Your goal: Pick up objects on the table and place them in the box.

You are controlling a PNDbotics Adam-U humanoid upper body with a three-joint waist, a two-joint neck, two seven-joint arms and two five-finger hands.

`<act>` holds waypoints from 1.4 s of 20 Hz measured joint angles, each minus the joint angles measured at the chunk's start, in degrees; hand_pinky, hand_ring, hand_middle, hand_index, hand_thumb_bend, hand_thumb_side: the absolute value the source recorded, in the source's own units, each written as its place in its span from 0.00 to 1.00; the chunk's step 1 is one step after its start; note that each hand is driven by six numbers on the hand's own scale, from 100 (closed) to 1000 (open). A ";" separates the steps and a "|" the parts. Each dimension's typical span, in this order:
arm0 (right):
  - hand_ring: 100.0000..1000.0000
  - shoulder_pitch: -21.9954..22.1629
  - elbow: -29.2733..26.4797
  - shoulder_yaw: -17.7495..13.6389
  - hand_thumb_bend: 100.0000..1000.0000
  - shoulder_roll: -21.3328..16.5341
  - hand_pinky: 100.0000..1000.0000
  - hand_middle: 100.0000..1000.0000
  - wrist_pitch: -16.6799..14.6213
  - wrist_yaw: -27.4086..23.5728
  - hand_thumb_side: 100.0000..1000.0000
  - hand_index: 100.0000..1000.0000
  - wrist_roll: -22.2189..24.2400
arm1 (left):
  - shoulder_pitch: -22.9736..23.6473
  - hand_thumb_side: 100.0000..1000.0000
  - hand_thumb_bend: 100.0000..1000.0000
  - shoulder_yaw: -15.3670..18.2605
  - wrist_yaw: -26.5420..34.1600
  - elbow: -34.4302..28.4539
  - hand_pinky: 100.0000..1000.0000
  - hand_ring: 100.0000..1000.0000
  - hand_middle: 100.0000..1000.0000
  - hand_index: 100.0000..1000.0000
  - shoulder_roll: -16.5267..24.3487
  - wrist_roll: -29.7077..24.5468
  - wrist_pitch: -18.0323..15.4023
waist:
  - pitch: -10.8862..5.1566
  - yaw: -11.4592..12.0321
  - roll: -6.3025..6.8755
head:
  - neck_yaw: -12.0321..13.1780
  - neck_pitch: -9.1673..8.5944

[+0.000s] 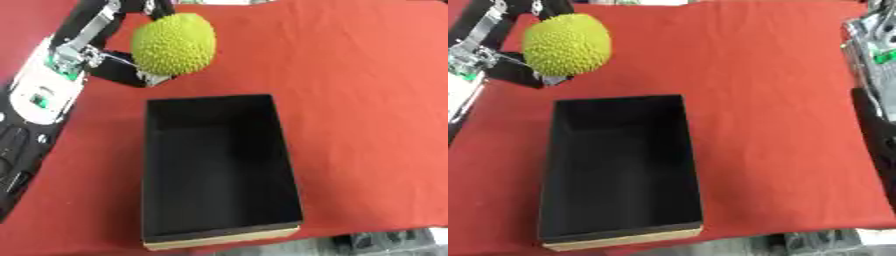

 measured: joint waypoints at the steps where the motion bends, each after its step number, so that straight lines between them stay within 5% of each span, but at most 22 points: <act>1: 0.80 0.00 0.00 0.02 0.00 0.00 0.70 0.57 0.01 0.00 0.35 0.74 0.02 | -0.02 0.00 0.45 -0.14 -0.14 0.28 0.47 0.27 0.38 0.42 0.04 -0.86 0.03 | -0.20 0.02 0.12 | -0.17 0.00; 5: 0.80 0.08 0.00 0.17 0.00 0.00 0.70 0.57 0.09 0.00 0.36 0.74 0.11 | -0.14 0.00 0.56 -0.74 -3.02 0.67 0.46 0.28 0.39 0.44 0.03 -3.68 1.10 | -0.55 0.29 0.81 | -0.98 0.01; 15: 0.80 0.83 0.00 0.31 0.00 -0.12 0.70 0.57 0.29 0.07 0.37 0.74 0.23 | 2.83 0.00 0.52 -1.39 -12.52 -1.93 0.45 0.28 0.39 0.43 -4.25 -5.84 3.25 | -1.69 1.20 2.48 | -3.53 0.01; 28: 0.80 1.28 0.00 0.45 0.00 -0.97 0.70 0.57 0.43 0.34 0.36 0.74 0.26 | 7.98 0.00 0.71 -1.91 -24.02 -7.73 0.42 0.28 0.40 0.46 -6.56 0.30 0.14 | -2.05 1.56 3.26 | -3.13 0.02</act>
